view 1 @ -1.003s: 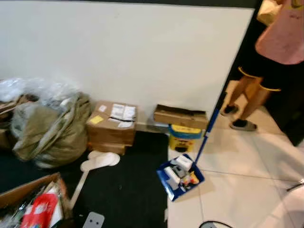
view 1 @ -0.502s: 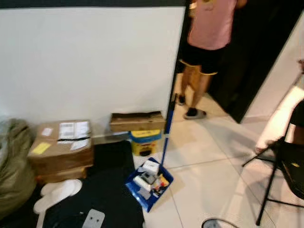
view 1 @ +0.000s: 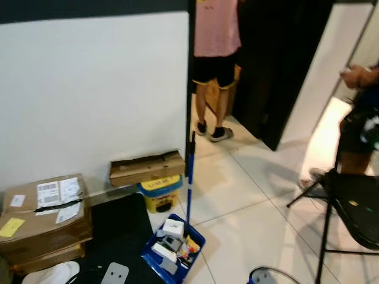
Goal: Sweep floor
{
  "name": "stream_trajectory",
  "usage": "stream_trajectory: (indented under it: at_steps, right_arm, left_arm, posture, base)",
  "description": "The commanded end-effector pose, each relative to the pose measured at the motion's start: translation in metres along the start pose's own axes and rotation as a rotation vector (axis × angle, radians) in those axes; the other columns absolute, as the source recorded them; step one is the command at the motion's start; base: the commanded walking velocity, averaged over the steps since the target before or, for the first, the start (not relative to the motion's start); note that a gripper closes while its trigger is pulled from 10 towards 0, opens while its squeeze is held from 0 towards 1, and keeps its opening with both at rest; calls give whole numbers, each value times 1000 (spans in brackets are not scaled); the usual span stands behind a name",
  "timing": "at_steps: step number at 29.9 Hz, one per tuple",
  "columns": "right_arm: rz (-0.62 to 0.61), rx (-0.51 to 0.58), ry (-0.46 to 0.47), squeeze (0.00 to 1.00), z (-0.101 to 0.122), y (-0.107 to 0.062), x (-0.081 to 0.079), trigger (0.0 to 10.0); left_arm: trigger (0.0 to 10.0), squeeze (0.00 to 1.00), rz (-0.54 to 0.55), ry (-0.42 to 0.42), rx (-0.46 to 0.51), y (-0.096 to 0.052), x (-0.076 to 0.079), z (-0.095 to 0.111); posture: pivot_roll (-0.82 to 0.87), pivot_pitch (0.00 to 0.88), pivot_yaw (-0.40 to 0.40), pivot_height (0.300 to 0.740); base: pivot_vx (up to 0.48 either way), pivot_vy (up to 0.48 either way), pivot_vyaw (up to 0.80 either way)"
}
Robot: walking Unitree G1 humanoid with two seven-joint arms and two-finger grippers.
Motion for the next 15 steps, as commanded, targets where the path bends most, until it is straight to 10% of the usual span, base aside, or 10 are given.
stream_trajectory:
  at_steps: [1, 15]
  right_arm:
    - [28, 4, 19, 0, -2, 0, -8, 10000]
    - [26, 7, 37, 0, -1, 0, -8, 10000]
  left_arm:
    - [10000, 0, 3, 14, -7, 0, -3, -1]
    - [10000, 0, 3, 16, -10, 0, -3, -1]
  posture:
    - [-33, 0, -23, 740]
    - [-33, 0, -20, 740]
  base:
    - [296, 0, 0]
    - [296, 0, 0]
Point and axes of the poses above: a point about 5 cm out from each wrist's last joint towards the gripper, its own y axis pointing out of the wrist towards the gripper, its own z axis along the axis of the wrist's last joint, x = y × z, the point moved 2 cm from there along y, pointing out of the wrist towards the gripper, and after that the axes turned 3 degrees about y, right-handed, at the moved point
